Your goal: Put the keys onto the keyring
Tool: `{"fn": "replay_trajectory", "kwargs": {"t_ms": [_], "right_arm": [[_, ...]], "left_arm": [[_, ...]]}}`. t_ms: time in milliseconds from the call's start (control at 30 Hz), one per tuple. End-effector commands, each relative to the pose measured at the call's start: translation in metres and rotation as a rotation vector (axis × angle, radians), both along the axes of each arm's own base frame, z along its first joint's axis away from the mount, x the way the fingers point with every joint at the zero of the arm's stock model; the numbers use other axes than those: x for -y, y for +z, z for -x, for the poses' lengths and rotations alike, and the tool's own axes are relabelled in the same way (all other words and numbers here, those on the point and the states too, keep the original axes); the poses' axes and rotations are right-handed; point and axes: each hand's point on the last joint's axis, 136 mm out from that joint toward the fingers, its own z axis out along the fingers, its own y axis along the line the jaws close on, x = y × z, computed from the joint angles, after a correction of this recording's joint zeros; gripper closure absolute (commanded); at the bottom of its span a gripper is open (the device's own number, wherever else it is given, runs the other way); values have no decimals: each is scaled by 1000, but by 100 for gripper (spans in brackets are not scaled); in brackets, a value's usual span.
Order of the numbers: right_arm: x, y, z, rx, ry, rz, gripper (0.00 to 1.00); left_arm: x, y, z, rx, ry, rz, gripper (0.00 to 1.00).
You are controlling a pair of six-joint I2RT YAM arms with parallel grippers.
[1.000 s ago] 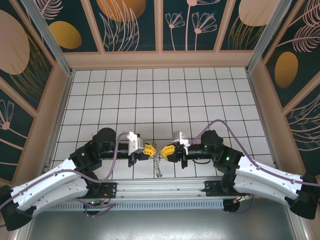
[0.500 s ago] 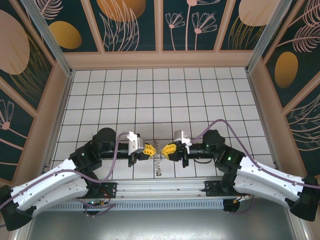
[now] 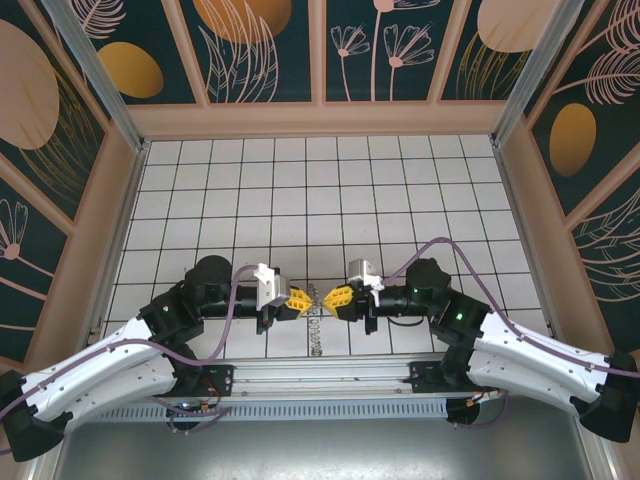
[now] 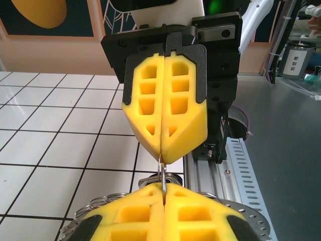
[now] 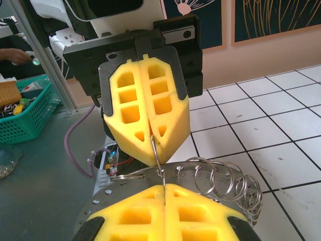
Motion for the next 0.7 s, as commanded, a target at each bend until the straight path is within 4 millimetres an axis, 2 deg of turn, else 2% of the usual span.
{"fn": "replay_trajectory", "kwargs": {"t_ms": [0, 267, 667], "right_arm": [[0, 16, -5, 21, -19, -31, 100], [2, 7, -4, 5, -22, -11, 100], [2, 5, -3, 4, -19, -8, 100]], "left_arm": [[1, 18, 5, 28, -26, 46, 100], [2, 17, 4, 23, -26, 42, 100], [2, 15, 4, 19, -23, 37, 100]]}}
